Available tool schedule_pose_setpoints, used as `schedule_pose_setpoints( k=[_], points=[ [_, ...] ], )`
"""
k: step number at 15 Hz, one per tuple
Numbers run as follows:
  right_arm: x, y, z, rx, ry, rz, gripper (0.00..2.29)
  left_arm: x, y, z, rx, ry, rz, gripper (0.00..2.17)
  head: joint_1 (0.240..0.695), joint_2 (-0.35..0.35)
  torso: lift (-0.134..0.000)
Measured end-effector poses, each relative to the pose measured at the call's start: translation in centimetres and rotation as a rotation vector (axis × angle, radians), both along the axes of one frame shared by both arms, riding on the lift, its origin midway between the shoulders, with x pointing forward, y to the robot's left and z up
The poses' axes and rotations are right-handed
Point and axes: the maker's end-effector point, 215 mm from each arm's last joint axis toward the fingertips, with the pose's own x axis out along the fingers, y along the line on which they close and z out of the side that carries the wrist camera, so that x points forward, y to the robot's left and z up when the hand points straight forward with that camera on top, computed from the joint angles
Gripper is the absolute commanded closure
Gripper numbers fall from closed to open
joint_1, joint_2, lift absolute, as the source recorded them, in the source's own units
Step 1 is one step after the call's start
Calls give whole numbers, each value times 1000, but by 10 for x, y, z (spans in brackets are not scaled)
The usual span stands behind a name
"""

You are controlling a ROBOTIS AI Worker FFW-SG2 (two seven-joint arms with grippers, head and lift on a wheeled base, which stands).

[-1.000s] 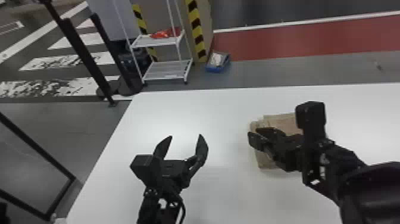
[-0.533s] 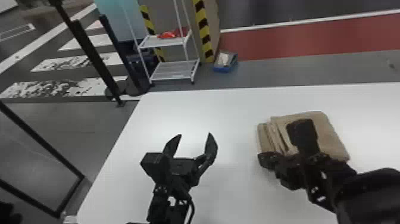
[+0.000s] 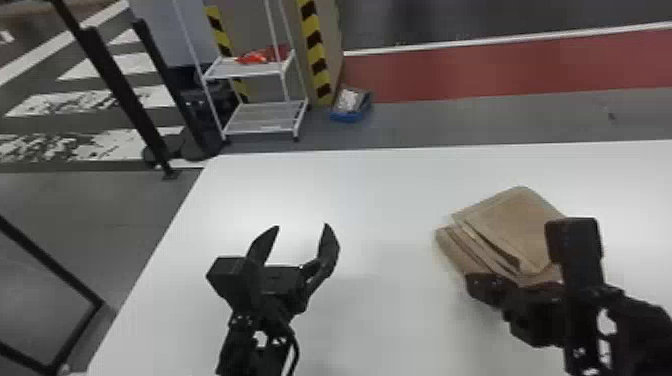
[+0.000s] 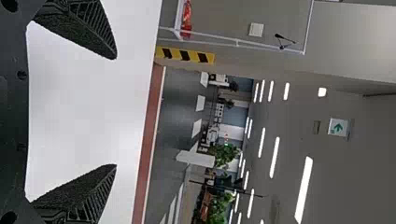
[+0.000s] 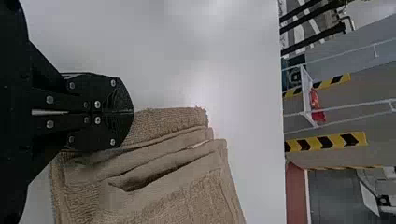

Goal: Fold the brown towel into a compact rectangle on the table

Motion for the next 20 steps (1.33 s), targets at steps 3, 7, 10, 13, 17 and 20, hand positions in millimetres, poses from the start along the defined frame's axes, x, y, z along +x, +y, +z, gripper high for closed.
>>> schedule_pose_setpoints(
  k=[3, 7, 10, 13, 17, 20],
  points=[
    [3, -14, 50, 120, -105, -12, 2020, 0, -1, -2, -1, 2, -1, 39, 695, 197, -126],
    [52, -39, 80, 176, -219, -94, 2020, -2, -2, -3, -2, 6, -4, 39, 695, 157, -126],
    [81, -53, 47, 146, -179, -147, 2020, -3, -2, -3, -1, 7, -4, 39, 695, 137, -126],
    [87, -48, 17, 127, -137, -143, 2020, -2, -2, -4, -1, 7, -4, 39, 695, 138, -126],
    [68, -1, 14, 132, -130, -38, 2020, -2, -1, -4, 0, 7, -3, 39, 695, 191, -126],
    [46, 33, 14, 130, -126, 37, 2020, -1, 0, -4, -1, 8, -1, 39, 695, 229, -126]
  ],
)
